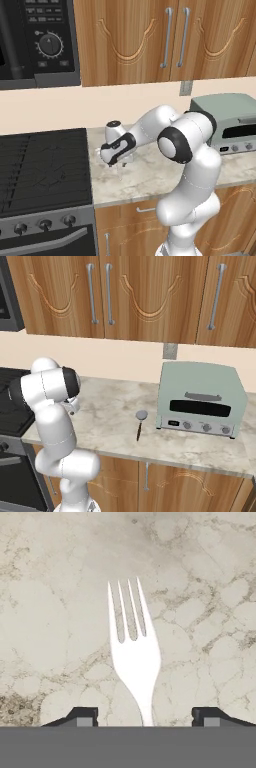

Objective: Take the fork and place it on the left side of the plate. Then take the spoon and place it on the right side of the plate. Make sure they're directly next to the plate.

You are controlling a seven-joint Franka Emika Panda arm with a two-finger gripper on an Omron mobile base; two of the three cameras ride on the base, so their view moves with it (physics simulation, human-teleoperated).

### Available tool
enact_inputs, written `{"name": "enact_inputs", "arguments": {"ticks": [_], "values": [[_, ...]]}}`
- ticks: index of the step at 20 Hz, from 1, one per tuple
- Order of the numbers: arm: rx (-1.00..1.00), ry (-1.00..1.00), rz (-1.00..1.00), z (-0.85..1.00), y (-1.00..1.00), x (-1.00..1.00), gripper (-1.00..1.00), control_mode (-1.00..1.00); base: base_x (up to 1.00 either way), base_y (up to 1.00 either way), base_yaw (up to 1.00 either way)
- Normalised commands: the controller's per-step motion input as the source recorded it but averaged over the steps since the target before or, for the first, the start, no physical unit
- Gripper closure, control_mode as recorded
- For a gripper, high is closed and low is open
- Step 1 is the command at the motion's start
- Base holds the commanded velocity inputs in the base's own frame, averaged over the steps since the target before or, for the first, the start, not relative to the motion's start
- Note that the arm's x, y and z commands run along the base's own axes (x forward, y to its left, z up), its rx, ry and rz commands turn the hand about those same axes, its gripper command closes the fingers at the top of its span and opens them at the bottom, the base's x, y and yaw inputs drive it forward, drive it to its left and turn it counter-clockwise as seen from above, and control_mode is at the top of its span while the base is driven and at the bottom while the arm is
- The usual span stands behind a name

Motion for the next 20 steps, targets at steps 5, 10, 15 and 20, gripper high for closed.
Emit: {"name": "enact_inputs", "arguments": {"ticks": [5, 10, 15, 20], "values": [[0.0, -0.02, -0.06, -0.9, -0.27, -0.3, 1.0, -1.0, 0.0, 0.0, 0.0], [0.01, 0.0, -0.12, -0.73, -0.29, -0.43, 1.0, -1.0, 0.0, 0.0, 0.0], [0.07, 0.0, -0.19, -0.34, -0.31, -0.42, 1.0, -1.0, 0.0, 0.0, 0.0], [0.05, 0.0, -0.18, -0.28, -0.32, -0.44, 1.0, -1.0, 0.0, 0.0, 0.0]]}}
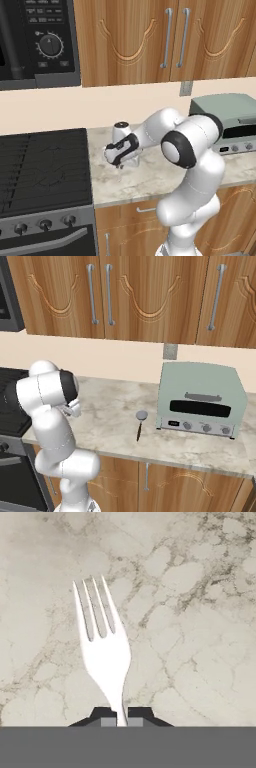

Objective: Take the fork and place it on the left side of the plate. Then take the spoon and place it on the right side of the plate. Make sure they're directly next to the plate.

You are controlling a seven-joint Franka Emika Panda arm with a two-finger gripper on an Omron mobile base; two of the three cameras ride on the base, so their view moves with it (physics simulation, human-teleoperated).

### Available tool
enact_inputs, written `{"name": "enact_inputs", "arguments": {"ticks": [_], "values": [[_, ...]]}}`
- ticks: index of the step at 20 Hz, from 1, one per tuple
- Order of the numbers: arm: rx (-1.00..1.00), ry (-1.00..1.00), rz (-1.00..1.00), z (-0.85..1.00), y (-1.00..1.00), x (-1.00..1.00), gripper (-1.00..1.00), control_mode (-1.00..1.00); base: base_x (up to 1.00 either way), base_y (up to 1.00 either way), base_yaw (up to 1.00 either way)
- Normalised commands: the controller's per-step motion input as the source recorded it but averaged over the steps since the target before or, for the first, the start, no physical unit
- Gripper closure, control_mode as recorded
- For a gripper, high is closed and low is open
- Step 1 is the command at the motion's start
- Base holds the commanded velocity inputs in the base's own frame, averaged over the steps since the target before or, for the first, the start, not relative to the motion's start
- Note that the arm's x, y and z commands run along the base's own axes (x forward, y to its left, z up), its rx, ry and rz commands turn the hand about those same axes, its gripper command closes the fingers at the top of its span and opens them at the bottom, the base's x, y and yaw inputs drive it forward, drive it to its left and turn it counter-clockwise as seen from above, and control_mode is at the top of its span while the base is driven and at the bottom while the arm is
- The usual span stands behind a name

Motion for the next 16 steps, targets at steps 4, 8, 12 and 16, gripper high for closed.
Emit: {"name": "enact_inputs", "arguments": {"ticks": [4, 8, 12, 16], "values": [[0.02, 0.02, -0.09, -0.11, -0.21, -0.37, 1.0, -1.0, 0.0, 0.0, 0.0], [0.04, 0.0, -0.03, 0.25, -0.22, -0.38, 1.0, -1.0, 0.0, 0.0, 0.0], [0.03, 0.0, 0.0, 0.46, -0.19, -0.35, 1.0, -1.0, 0.0, 0.0, 0.0], [0.02, 0.0, 0.0, 0.54, -0.11, -0.34, 1.0, -1.0, 0.0, 0.0, 0.0]]}}
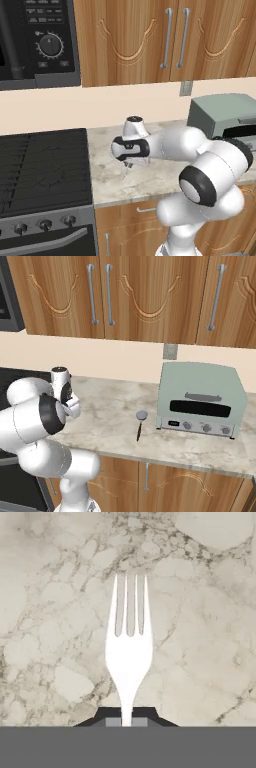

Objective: Take the fork and place it on the left side of the plate. Then take the spoon and place it on the right side of the plate. Make sure they're directly next to the plate.

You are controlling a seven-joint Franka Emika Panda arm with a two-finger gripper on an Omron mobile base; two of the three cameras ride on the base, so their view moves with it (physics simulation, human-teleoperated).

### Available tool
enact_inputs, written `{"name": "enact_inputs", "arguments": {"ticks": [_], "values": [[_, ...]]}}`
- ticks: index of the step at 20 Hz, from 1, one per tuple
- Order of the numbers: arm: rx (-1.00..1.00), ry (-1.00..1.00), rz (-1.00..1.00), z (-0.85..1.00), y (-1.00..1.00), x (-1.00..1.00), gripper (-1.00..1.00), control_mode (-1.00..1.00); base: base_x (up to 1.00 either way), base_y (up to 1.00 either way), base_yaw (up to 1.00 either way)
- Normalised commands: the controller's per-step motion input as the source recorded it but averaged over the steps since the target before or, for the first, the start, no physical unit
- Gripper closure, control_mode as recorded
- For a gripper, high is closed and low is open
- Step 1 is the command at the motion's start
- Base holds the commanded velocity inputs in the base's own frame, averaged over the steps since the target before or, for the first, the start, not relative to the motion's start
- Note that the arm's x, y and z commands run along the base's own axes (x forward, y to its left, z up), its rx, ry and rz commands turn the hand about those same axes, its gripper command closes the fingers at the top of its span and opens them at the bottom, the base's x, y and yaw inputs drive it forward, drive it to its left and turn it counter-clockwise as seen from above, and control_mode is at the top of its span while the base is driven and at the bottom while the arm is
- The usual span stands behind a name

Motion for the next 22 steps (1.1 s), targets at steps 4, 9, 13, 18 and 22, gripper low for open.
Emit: {"name": "enact_inputs", "arguments": {"ticks": [4, 9, 13, 18, 22], "values": [[0.0, -0.02, 0.0, 0.52, -0.12, -0.42, 1.0, -1.0, 0.0, 0.0, 0.0], [0.0, 0.0, 0.0, 0.54, -0.09, -0.4, 1.0, -1.0, 0.0, 0.0, 0.0], [0.0, 0.0, 0.0, 0.59, -0.04, -0.31, 1.0, -1.0, 0.0, 0.0, 0.0], [0.0, 0.0, 0.0, 0.48, -0.04, -0.28, 1.0, -1.0, 0.0, 0.0, 0.0], [0.01, 0.0, 0.0, 0.46, -0.09, -0.35, 1.0, -1.0, 0.0, 0.0, 0.0]]}}
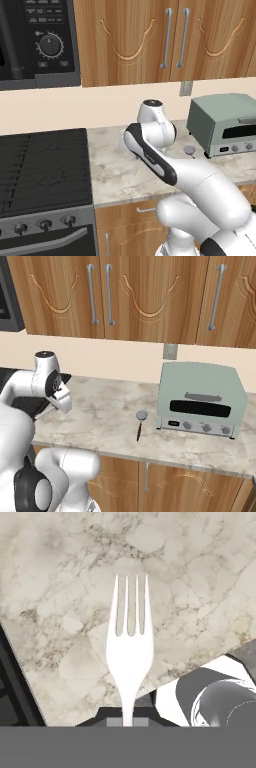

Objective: Take the fork and place it on the left side of the plate. Then take the spoon and place it on the right side of the plate. Make sure they're directly next to the plate.

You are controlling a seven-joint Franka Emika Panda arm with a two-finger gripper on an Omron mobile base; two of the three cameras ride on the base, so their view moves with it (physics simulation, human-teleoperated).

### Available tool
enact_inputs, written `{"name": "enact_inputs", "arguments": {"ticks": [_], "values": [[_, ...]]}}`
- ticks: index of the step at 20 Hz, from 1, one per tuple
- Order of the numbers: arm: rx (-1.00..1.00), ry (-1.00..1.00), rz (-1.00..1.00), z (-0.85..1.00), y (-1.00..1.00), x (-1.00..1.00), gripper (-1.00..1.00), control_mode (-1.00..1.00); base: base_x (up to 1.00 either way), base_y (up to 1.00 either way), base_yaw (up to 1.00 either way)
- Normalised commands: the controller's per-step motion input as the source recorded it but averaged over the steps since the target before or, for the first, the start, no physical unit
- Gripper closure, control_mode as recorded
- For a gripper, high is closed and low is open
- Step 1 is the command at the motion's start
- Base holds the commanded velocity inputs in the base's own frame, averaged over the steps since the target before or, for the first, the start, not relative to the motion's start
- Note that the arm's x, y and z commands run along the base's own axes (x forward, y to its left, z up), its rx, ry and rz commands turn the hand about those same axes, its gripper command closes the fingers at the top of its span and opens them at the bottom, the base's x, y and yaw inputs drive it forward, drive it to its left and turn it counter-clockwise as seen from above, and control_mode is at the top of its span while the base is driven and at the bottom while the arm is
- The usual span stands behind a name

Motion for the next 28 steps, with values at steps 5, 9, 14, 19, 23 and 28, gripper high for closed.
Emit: {"name": "enact_inputs", "arguments": {"ticks": [5, 9, 14, 19, 23, 28], "values": [[0.0, -0.02, 0.0, 0.4, -0.12, -0.37, 1.0, -1.0, 0.0, 0.0, 0.0], [0.0, 0.0, 0.0, 0.32, -0.06, -0.28, 1.0, -1.0, 0.0, 0.0, 0.0], [0.0, -0.01, 0.0, 0.26, -0.04, -0.26, 1.0, -1.0, 0.0, 0.0, 0.0], [0.01, -0.01, 0.0, 0.04, 0.0, -0.07, 1.0, -1.0, 0.0, 0.0, 0.0], [0.0, 0.0, 0.0, 0.0, 0.0, 0.0, 1.0, -1.0, 0.0, 0.0, 0.0], [0.0, 0.0, 0.0, 0.0, 0.0, 0.0, 1.0, -1.0, 0.0, 0.0, 0.0]]}}
